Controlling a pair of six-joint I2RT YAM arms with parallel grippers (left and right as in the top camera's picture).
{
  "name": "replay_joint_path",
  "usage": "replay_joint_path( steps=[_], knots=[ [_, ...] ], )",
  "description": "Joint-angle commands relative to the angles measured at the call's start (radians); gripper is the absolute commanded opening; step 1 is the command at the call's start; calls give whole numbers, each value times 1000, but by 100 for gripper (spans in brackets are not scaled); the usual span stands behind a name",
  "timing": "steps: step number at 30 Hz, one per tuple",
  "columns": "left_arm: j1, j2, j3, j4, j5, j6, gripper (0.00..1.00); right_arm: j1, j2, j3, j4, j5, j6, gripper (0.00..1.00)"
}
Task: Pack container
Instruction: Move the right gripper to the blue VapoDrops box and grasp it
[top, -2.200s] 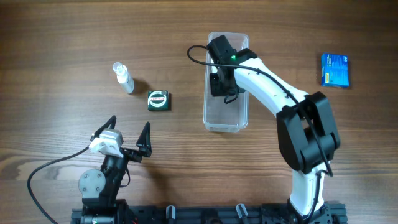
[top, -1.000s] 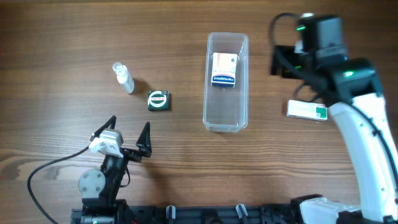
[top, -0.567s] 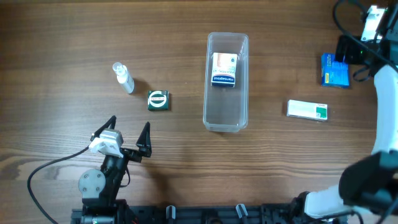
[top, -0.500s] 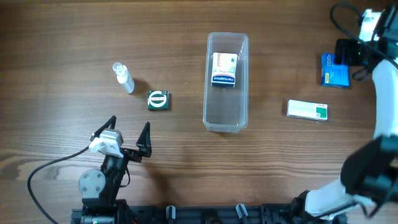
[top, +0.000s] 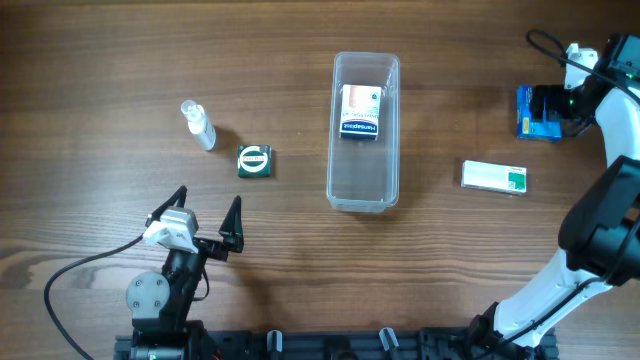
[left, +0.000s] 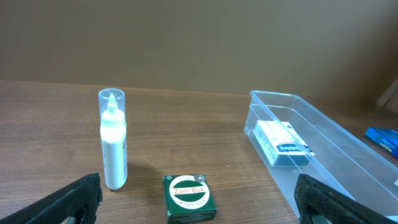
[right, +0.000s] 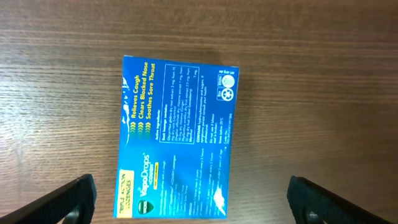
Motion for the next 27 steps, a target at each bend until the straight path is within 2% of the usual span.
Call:
replay_joint_path(
  steps=[1, 12, 19, 27],
  knots=[
    [-6, -9, -5, -1, -3, 12, 100, -2, 51, -7, 17, -46, -6, 100],
    [-6, -9, -5, -1, -3, 12, 100, -1, 123, -7, 66, -50, 21, 100],
    [-6, -9, -5, -1, -3, 12, 100, 1, 138, -7, 79, -121, 53, 100],
    [-6, -9, -5, -1, -3, 12, 100, 5, 165, -7, 82, -74, 66, 99]
  ],
)
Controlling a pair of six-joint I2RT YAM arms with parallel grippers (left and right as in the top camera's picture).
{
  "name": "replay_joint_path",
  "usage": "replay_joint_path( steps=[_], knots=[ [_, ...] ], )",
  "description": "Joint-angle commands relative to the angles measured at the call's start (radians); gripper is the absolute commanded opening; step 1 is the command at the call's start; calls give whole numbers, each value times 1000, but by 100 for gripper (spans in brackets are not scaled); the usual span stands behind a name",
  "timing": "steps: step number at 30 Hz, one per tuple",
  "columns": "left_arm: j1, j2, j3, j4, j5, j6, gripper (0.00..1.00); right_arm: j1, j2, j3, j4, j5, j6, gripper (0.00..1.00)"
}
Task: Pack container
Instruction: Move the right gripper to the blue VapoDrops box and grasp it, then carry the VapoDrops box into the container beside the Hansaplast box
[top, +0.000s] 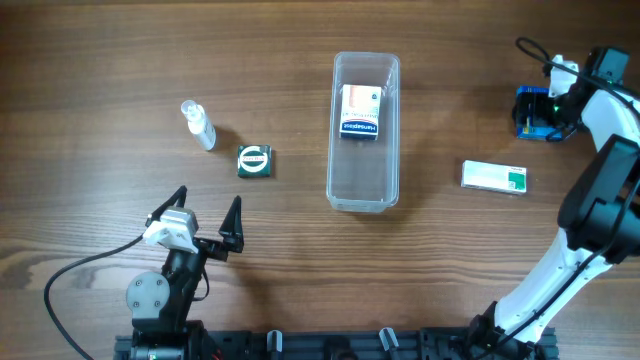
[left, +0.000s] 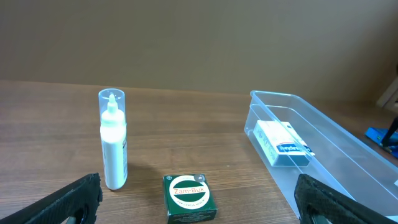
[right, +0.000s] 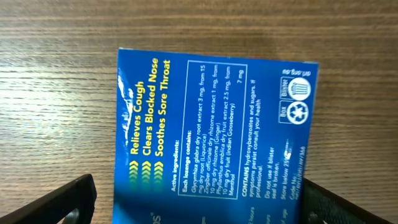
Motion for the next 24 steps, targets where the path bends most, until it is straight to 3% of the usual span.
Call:
replay_joint_path(
  steps=[1, 3, 11, 18, 24],
  knots=[
    [-6, -9, -5, -1, -3, 12, 100, 5, 28, -7, 9, 30, 23, 100],
    [-6, -9, -5, -1, -3, 12, 100, 5, 28, -7, 9, 32, 24, 99],
    [-6, -9, -5, -1, -3, 12, 100, 5, 27, -6, -6, 82, 36, 75],
    [-6, -9, -5, -1, -3, 12, 100, 18, -41, 5, -29, 23, 106, 73],
    [-6, -9, -5, -1, -3, 12, 100, 113, -261, 16, -116, -10, 187, 72]
  ],
)
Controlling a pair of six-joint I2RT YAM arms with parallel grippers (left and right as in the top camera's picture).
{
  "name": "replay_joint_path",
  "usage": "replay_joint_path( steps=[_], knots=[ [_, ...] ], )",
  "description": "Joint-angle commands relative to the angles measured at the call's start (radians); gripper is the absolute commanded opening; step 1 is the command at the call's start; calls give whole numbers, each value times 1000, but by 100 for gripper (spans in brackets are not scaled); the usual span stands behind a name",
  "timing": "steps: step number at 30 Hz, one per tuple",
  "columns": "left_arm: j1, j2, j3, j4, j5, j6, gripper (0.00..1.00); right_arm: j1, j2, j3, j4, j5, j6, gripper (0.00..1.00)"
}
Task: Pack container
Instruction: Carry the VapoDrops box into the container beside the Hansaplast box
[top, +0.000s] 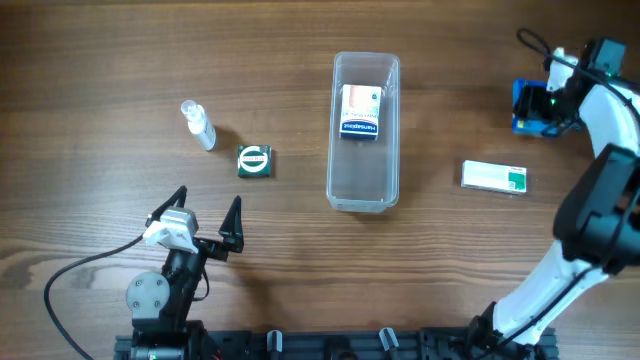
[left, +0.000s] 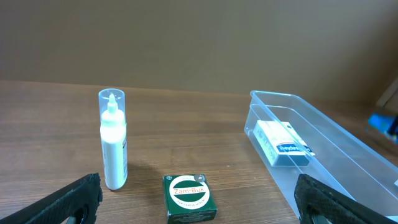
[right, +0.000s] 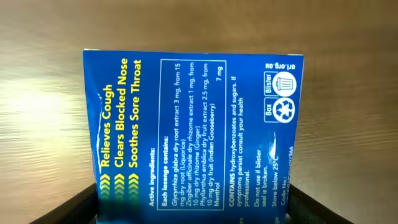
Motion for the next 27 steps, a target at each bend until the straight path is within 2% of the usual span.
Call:
replay_joint_path(
  steps=[1, 5, 10, 14, 18, 27],
  knots=[
    [-6, -9, -5, -1, -3, 12, 100, 90, -205, 16, -42, -36, 52, 72],
    [-6, -9, -5, -1, -3, 12, 100, 220, -360, 16, -154, -37, 145, 72],
    [-6, -9, -5, -1, -3, 12, 100, 429, -439, 16, -241, -59, 276, 71],
    [-6, -9, -5, -1, -3, 12, 100, 558, -421, 12, -220, -47, 406, 71],
    [-6, -9, -5, -1, -3, 12, 100, 669, -380, 12, -168, 76, 523, 68],
    [-6, -9, -5, -1, -3, 12, 100, 765, -230, 12, -77, 130, 594, 69]
  ],
)
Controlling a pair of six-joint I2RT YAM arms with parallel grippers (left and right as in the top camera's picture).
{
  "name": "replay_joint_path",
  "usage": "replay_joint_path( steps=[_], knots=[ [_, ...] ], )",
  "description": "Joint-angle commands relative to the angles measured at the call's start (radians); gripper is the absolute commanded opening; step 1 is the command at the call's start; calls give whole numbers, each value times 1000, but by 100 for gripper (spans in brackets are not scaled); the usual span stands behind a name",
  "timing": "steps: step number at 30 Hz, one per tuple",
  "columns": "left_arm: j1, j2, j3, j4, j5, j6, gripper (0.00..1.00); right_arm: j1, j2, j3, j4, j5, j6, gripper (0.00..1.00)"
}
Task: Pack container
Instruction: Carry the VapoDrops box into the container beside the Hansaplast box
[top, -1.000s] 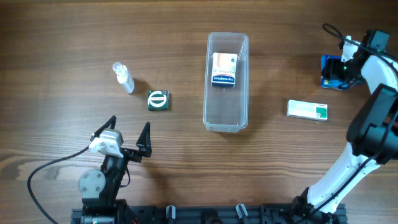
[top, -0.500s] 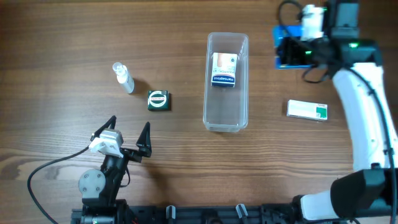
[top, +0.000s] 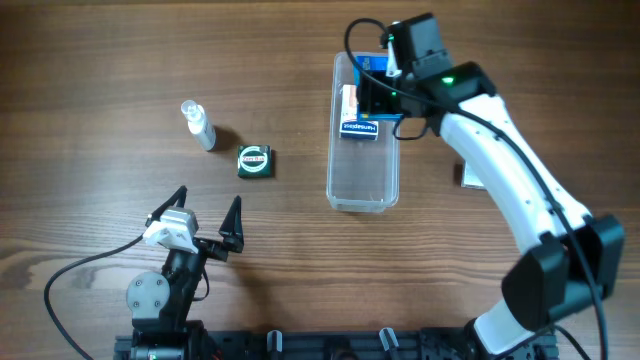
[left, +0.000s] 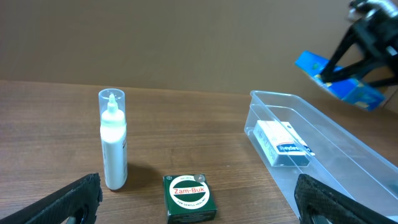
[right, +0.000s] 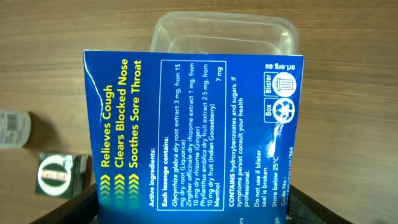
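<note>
A clear plastic container (top: 363, 200) stands in the middle of the table with a white box (top: 360, 112) in its far half. My right gripper (top: 386, 92) is shut on a blue lozenge box (right: 193, 124) and holds it in the air over the container's far end (right: 224, 31). The left wrist view shows the blue box (left: 339, 78) hanging above the container (left: 348, 162). My left gripper (top: 208, 215) is open near the table's front left and holds nothing.
A green Zam-Buk tin (top: 255, 160) and an upright white bottle (top: 198, 125) stand left of the container, ahead of the left gripper (left: 196, 190). A white and green box (top: 463, 176) lies right of the container, mostly hidden under the right arm.
My right gripper has moved with the blue box from the table's far right corner to above the container's far end. The left arm has not moved.
My right gripper was open above the blue box lying at the far right of the table. It was then lower around the box, then shut on it and raised. Now it holds the box over the container. The left arm stayed still throughout.
</note>
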Motion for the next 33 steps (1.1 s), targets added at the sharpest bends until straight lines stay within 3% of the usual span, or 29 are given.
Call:
replay_joint_path(
  steps=[1, 19, 33],
  knots=[
    [-6, -9, -5, -1, -3, 12, 100, 18, 76, 8, 55, 37, 42, 69],
    [-6, -9, -5, -1, -3, 12, 100, 18, 251, 6, 166, 72, 71, 67],
    [-6, -9, -5, -1, -3, 12, 100, 19, 261, 5, 182, 60, 75, 72]
  ],
)
